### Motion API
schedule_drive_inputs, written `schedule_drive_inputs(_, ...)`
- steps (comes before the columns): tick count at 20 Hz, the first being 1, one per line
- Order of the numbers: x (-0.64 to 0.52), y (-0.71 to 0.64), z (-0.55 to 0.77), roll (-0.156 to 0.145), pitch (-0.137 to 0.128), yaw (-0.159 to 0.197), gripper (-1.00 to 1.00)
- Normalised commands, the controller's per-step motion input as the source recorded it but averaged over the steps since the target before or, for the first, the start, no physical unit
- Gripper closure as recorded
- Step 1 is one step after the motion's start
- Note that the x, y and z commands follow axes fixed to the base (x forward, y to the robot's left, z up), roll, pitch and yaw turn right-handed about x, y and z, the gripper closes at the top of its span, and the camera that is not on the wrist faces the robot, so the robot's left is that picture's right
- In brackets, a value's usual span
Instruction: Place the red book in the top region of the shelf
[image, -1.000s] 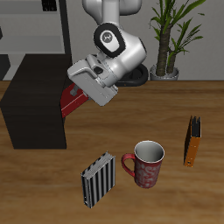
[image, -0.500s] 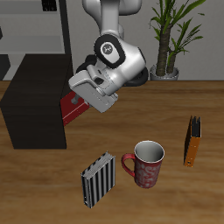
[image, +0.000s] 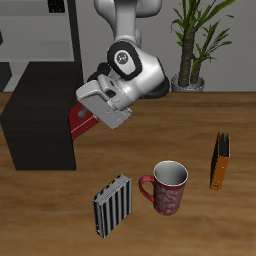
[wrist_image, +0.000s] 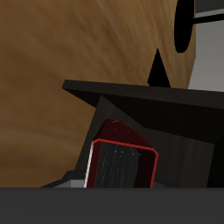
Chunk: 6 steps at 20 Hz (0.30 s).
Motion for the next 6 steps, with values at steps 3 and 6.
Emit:
schedule_drive_inputs(3, -0.07, -0.24, 0.06, -0.044, -0.012, -0.006, 1.00)
schedule_drive_inputs(6, -0.03, -0.23, 0.04, -0.044, 0.005, -0.028, 1.00)
